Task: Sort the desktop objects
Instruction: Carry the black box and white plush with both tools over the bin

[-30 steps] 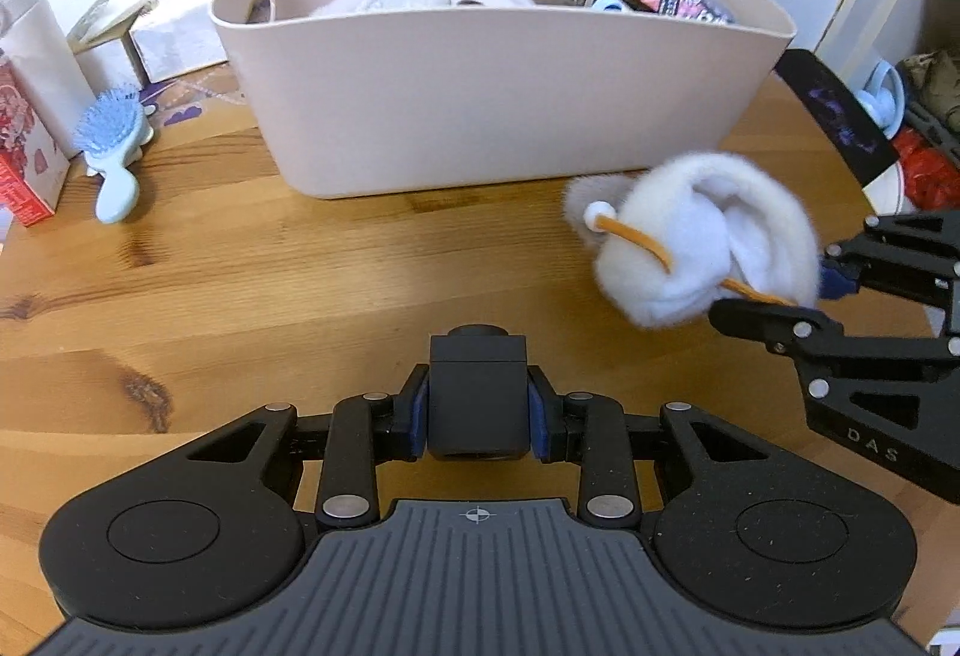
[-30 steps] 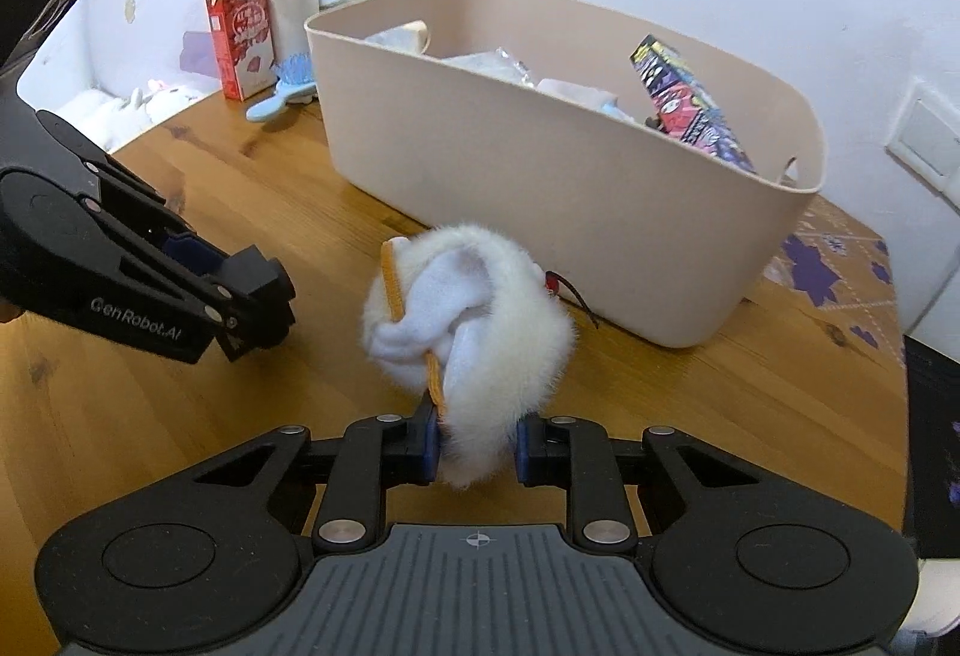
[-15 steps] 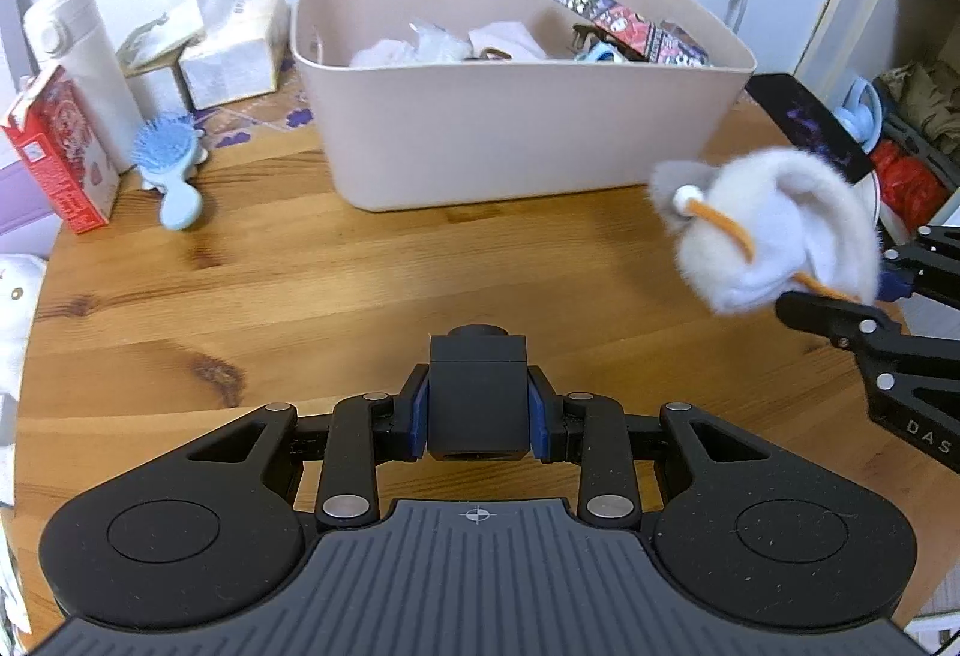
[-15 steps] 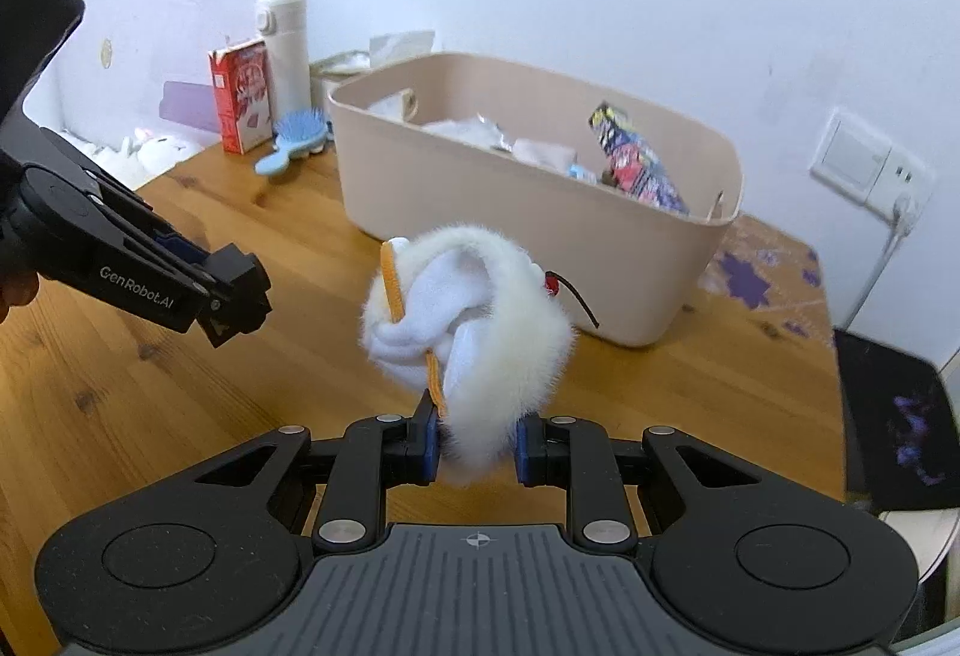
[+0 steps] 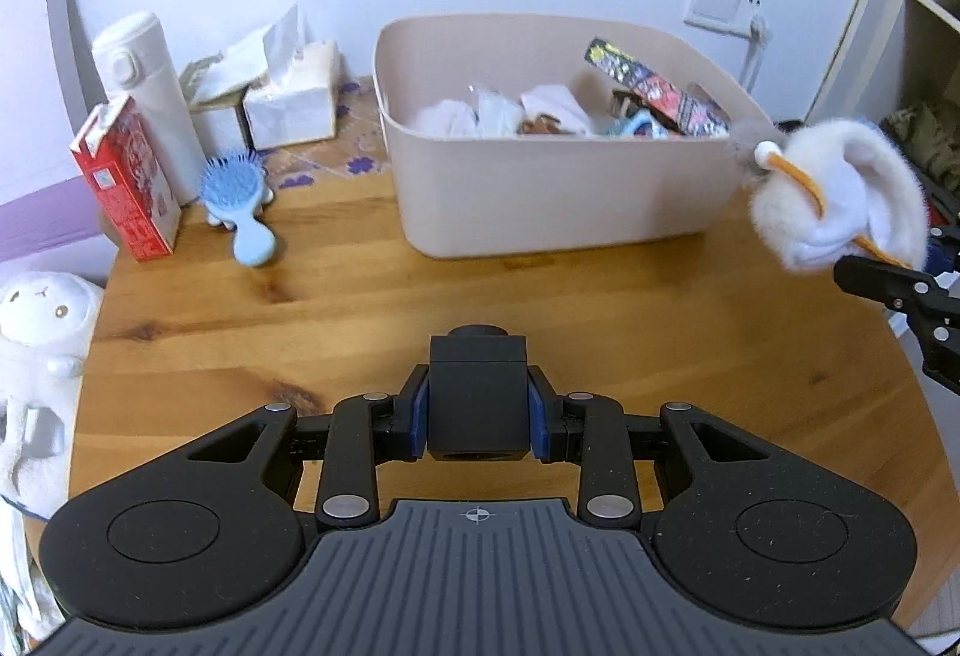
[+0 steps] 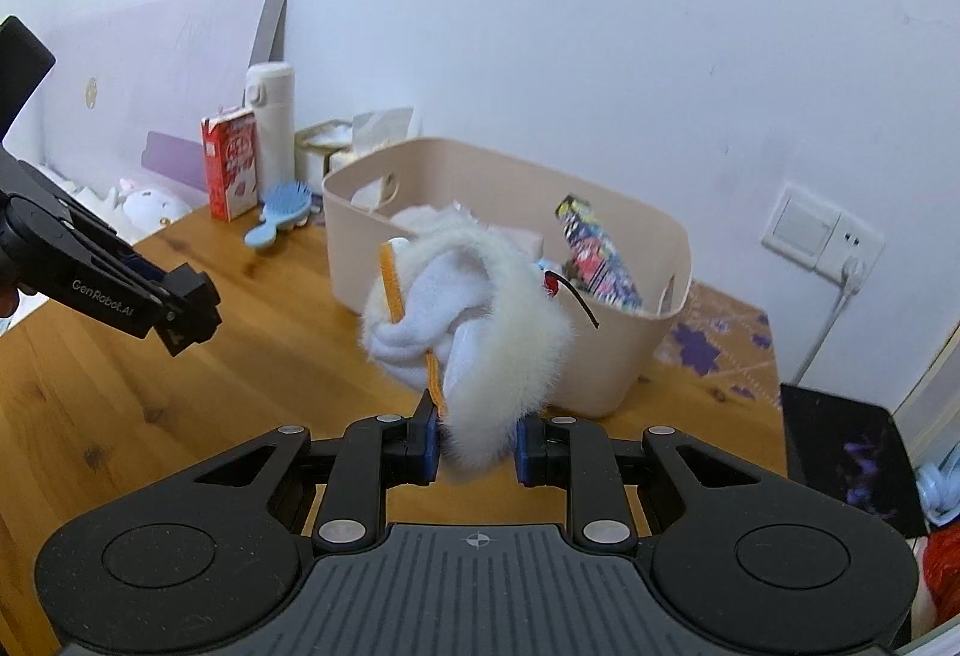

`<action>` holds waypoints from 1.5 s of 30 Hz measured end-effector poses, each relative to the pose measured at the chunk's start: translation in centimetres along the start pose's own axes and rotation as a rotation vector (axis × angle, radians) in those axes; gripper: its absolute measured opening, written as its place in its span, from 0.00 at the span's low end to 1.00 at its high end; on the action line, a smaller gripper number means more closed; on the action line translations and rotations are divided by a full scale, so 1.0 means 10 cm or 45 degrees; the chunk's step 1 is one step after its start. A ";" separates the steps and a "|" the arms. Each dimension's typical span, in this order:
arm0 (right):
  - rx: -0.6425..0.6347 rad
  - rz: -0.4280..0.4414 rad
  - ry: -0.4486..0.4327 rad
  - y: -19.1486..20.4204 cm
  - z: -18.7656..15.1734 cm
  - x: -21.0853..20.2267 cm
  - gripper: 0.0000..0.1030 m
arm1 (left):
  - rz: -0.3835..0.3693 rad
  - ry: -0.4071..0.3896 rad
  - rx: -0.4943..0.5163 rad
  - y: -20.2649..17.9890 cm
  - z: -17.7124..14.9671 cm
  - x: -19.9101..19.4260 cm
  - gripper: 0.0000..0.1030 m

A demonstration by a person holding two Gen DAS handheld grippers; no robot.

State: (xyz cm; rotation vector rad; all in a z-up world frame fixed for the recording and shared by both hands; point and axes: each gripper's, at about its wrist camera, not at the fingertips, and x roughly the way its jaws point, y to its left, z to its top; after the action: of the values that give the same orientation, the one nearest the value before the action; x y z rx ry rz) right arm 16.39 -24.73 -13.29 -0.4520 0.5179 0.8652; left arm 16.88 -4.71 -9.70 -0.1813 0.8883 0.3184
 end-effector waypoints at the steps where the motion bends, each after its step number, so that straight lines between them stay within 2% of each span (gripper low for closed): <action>1: -0.006 -0.002 -0.009 -0.01 0.02 -0.01 0.21 | 0.003 -0.009 0.001 0.01 0.03 -0.01 0.31; 15: -0.024 -0.045 -0.121 -0.35 0.47 0.07 0.21 | 0.031 -0.118 -0.001 -0.05 0.64 -0.02 0.31; 27: -0.051 -0.042 -0.155 -0.69 0.74 0.40 0.21 | 0.052 -0.143 -0.023 -0.14 1.18 0.35 0.31; 36: -0.107 0.038 -0.141 -0.73 0.87 0.84 0.21 | 0.065 -0.118 -0.055 -0.22 1.50 0.77 0.31; 45: -0.127 0.137 -0.088 -0.69 0.92 1.23 0.22 | 0.079 -0.035 -0.057 -0.30 1.56 1.11 0.31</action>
State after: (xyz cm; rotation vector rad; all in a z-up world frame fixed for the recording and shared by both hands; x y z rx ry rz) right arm 30.87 -16.13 -12.27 -0.4869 0.4402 1.0095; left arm 35.86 -0.89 -8.72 -0.1909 0.8612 0.3981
